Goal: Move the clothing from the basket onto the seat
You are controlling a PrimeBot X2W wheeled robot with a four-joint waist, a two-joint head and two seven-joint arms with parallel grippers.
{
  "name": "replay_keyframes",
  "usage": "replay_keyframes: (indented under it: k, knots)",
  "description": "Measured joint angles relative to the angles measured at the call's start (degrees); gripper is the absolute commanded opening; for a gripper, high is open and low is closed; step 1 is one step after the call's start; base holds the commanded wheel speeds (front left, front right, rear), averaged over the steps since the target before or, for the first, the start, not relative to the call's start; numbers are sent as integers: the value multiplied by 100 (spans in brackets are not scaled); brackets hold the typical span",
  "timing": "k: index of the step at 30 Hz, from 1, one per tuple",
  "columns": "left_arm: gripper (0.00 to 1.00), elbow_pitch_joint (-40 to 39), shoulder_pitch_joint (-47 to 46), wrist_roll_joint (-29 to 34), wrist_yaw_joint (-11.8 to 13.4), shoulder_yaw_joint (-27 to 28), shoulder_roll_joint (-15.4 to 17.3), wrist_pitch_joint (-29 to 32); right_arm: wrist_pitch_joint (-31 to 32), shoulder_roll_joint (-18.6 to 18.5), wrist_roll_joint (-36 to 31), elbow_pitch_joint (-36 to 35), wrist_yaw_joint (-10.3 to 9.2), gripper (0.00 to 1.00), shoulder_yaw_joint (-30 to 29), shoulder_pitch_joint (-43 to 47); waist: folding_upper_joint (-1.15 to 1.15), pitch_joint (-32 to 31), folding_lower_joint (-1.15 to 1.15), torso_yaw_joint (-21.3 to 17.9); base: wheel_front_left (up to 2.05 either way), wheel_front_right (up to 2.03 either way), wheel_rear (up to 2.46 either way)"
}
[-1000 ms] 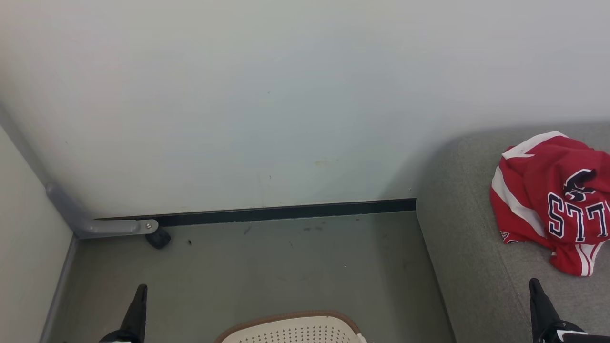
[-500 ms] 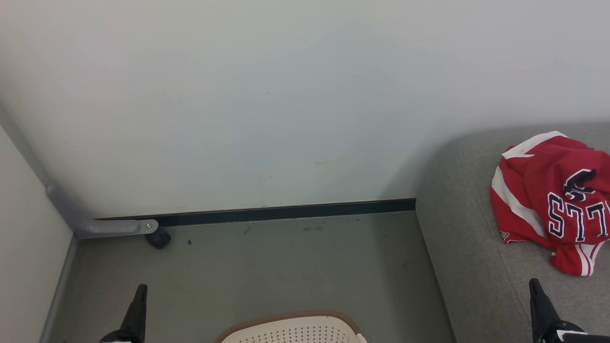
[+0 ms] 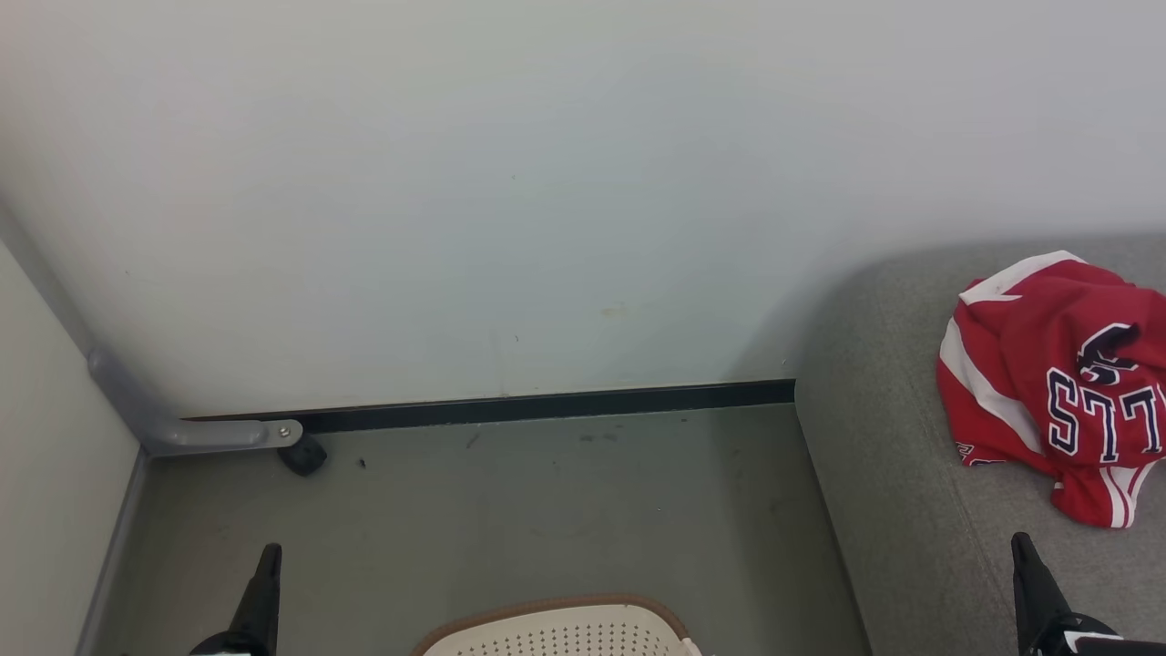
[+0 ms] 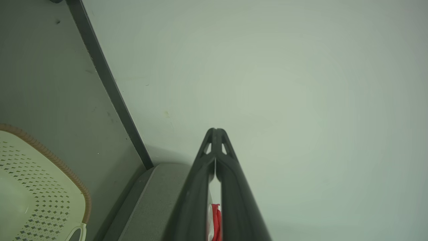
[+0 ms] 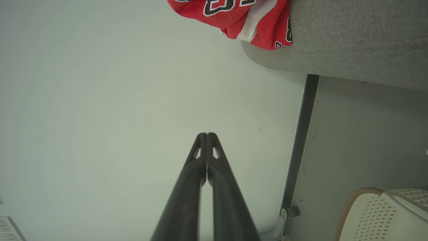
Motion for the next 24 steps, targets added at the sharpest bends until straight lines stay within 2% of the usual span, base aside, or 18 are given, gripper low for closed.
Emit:
replay_keyframes:
  k: [24]
  knots:
    - [0, -1, 0, 0, 0, 0, 0, 0, 0, 1, 0, -1, 0, 0, 0, 0, 0, 0, 0, 0, 0, 0, 0]
